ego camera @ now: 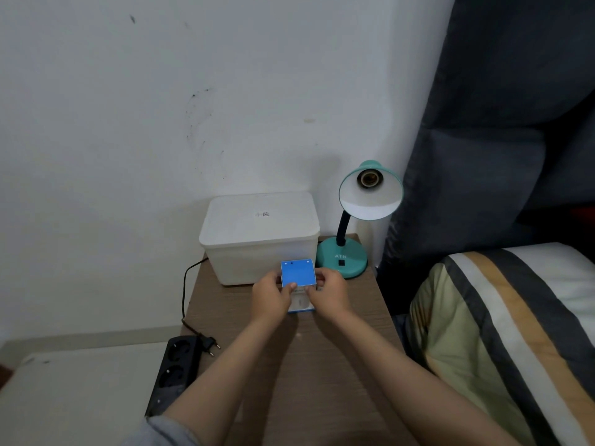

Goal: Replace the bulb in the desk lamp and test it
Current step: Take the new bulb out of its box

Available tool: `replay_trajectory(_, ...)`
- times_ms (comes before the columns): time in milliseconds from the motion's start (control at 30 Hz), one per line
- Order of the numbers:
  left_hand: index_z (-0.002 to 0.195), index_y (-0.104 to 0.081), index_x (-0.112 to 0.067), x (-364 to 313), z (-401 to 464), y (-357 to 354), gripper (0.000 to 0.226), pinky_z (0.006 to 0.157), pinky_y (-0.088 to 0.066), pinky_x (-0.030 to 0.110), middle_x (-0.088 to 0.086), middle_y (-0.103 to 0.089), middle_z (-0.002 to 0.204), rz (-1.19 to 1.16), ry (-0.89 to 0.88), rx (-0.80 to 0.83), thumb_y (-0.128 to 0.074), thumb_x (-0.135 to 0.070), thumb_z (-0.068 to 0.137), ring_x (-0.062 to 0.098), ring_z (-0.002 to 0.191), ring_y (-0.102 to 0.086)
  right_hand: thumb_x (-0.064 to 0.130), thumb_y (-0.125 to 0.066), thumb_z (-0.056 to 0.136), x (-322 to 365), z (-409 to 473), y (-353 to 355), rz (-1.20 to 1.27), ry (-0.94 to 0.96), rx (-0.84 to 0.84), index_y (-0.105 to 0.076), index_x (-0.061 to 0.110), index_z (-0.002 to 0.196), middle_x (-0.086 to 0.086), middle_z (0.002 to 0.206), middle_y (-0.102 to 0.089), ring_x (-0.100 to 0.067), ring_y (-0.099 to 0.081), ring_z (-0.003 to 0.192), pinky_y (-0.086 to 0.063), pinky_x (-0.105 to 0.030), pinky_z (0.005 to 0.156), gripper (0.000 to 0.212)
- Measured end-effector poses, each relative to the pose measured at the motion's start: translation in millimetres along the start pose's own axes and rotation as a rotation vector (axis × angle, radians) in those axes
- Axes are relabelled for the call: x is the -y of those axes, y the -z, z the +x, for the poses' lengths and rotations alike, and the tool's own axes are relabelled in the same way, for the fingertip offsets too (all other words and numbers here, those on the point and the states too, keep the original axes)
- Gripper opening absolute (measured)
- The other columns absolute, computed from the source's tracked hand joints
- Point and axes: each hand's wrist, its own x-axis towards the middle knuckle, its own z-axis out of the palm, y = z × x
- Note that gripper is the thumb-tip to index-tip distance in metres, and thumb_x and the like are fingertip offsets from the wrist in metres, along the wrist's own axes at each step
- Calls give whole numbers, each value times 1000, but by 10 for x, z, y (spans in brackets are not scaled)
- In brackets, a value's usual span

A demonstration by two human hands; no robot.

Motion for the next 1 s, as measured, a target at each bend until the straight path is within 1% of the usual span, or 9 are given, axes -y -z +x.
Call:
replay_trajectory(100, 111, -62, -3, 13, -5, -1, 32, 76, -47, 26, 14, -69, 108, -16, -2, -7, -69, -16, 82, 24, 96, -64, 6, -68, 79, -3, 3, 6, 23, -9, -1, -62, 13, 109, -5, 109, -63, -14, -62, 94, -51, -22, 73, 32)
replay_trajectory(233, 114, -60, -4, 18, -9, -2, 37, 77, -51, 30, 13, -68, 110, -26, -4, -3, -69, -17, 81, 23, 95, -64, 4, -68, 80, -25, 0, 4, 50, -13, -15, -61, 11, 113, -4, 109, -65, -12, -62, 94, -48, -17, 72, 34)
replay_trajectory(400, 115, -58, -10, 37, -29, 11, 37, 74, -49, 29, 7, -66, 112, -85, -10, 3, -70, -18, 81, 10, 84, -57, 6, -68, 80, -38, -15, -10, 42, -18, -38, -57, 9, 121, -6, 118, -61, -15, -60, 101, -50, -25, 84, 42)
replay_trajectory(600, 116, -53, -11, 39, -40, -7, 37, 66, -42, 12, 3, -58, 112, -246, 53, 54, -68, -9, 82, -1, 80, -53, 5, -69, 81, -20, -35, 6, 55, -11, -33, -56, 7, 123, -7, 122, -59, -17, -59, 107, -50, -27, 91, 44)
replay_trajectory(667, 110, -54, -9, 21, -38, -5, 32, 72, -47, 17, 3, -56, 107, -315, 88, 49, -67, -5, 81, 8, 88, -55, 4, -70, 80, -24, -38, 22, 86, -18, -29, -57, 7, 121, -7, 117, -62, -16, -60, 103, -51, -28, 87, 43)
replay_trajectory(767, 99, -52, -11, 10, -19, 8, 25, 86, -49, 34, 3, -55, 103, -353, 135, 61, -67, -3, 81, 18, 98, -54, 4, -70, 79, -25, -40, 54, 115, -20, -12, -59, 8, 114, -4, 106, -65, -12, -62, 93, -51, -23, 78, 37)
replay_trajectory(867, 98, -51, -12, 27, -13, 22, 24, 86, -51, 39, 2, -55, 103, -349, 132, 90, -66, -4, 82, 19, 97, -55, 5, -72, 78, -42, -43, 73, 138, -20, -5, -59, 9, 114, 0, 102, -64, -8, -60, 88, -50, -19, 75, 38)
replay_trajectory(900, 98, -50, -11, 36, -13, 25, 23, 83, -51, 37, 2, -55, 104, -355, 123, 93, -66, -4, 82, 20, 98, -55, 5, -72, 78, -45, -45, 76, 143, -20, -2, -58, 9, 114, 2, 100, -63, -8, -60, 89, -49, -19, 75, 39)
replay_trajectory(1000, 101, -49, -13, 64, -26, 41, 25, 71, -48, 20, 2, -54, 107, -361, 66, 108, -64, -3, 83, 13, 94, -55, 6, -72, 79, -49, -39, 73, 152, -21, 9, -59, 9, 115, 5, 97, -61, -9, -61, 90, -50, -20, 76, 39)
